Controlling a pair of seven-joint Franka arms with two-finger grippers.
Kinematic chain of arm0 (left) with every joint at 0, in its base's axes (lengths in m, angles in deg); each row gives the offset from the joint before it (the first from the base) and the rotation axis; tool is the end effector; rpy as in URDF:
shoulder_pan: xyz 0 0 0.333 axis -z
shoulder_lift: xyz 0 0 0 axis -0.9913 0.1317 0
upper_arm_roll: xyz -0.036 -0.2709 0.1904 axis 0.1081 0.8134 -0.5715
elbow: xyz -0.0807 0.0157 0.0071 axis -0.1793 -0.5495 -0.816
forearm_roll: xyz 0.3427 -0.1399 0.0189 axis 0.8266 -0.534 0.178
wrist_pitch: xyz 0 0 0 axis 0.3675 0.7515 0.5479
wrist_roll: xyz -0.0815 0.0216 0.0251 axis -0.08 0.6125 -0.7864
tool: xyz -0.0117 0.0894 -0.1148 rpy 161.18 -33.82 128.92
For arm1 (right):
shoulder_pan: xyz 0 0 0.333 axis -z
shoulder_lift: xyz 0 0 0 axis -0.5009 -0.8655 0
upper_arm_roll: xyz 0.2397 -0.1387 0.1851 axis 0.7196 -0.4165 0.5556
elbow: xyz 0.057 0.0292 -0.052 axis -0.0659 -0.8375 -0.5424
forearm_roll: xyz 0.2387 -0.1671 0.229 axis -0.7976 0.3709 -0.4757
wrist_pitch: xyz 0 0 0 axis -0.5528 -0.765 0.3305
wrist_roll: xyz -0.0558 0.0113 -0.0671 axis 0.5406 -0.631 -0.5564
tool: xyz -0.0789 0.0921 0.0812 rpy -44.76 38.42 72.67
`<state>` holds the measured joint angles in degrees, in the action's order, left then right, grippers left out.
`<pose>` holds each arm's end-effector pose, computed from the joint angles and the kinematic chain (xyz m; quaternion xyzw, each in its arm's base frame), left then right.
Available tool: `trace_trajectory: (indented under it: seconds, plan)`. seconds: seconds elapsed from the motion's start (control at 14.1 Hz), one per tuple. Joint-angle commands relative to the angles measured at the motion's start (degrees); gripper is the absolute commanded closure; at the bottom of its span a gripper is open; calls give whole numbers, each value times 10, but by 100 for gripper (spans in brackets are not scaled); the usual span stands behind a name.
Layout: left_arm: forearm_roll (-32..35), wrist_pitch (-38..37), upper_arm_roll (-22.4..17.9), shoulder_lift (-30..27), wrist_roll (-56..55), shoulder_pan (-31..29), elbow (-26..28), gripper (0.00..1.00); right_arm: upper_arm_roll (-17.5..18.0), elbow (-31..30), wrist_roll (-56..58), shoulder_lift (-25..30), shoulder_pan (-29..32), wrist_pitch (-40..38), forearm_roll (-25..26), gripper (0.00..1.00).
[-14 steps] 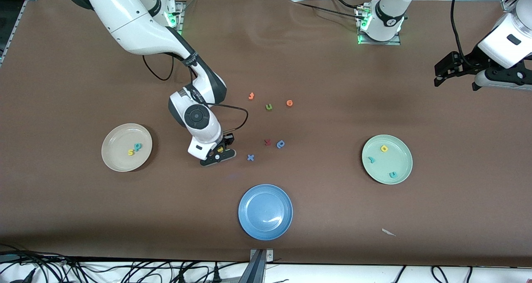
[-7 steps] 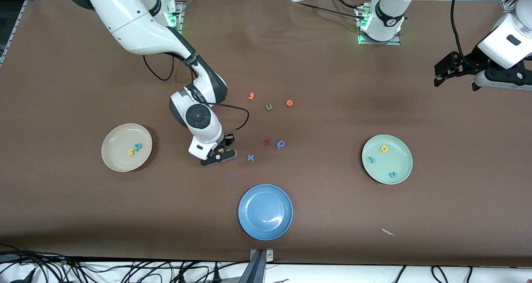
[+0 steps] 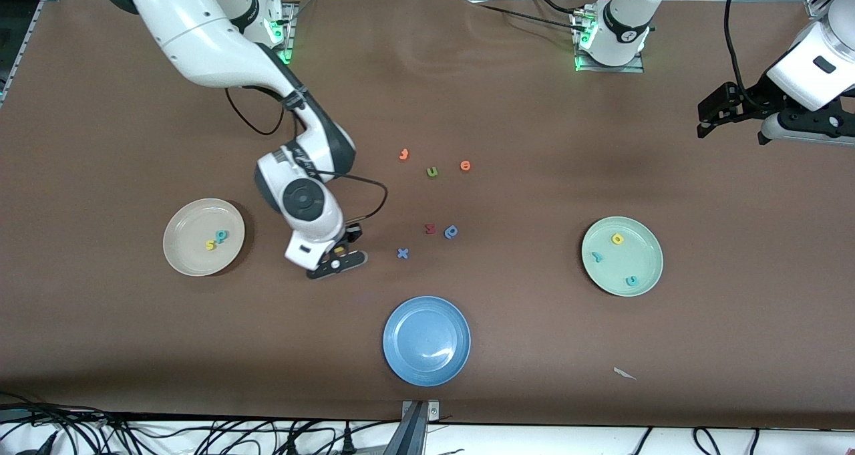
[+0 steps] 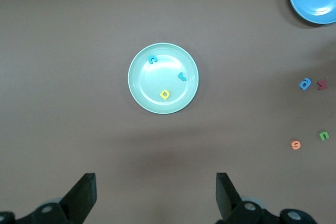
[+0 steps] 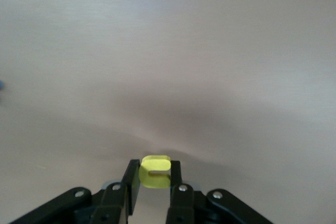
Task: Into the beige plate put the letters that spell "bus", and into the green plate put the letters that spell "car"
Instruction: 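Carry the yellow c onto the beige plate and open the right gripper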
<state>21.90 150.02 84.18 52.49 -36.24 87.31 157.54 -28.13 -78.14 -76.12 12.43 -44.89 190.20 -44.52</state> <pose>0.5182 -0.0470 0.5984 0.9988 -0.0493 0.0071 0.0028 0.6410 0.2843 0.2097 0.9799 0.1938 -0.0196 0.0427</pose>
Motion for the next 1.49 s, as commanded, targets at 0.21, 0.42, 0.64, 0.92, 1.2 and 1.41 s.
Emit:
trace_trajectory:
  seconds: [0.21, 0.42, 0.64, 0.92, 1.2, 1.41]
  plan:
    - [9, -13, 2, 7, 12, 1, -18, 0, -59, -175, 168, 136, 56, 44, 5, 97]
    - [9, -14, 2, 7, 12, 1, -18, 0, -121, -294, 265, 202, 60, 140, 1, 97]
    - [9, -14, 4, 7, 11, 2, -18, 0, -155, -348, 357, 221, 97, 200, -1, 97]
    - [9, -21, 3, 7, 11, 2, -19, 0, -151, -351, 361, 207, 122, 211, -120, 0]
    - [9, -21, 4, 7, 11, 2, -19, 0, -143, -305, 333, 208, 115, 138, -179, 0]
    - [9, -21, 4, 7, 10, 4, -20, 0, -144, -280, 245, 209, 90, 107, -179, 0]
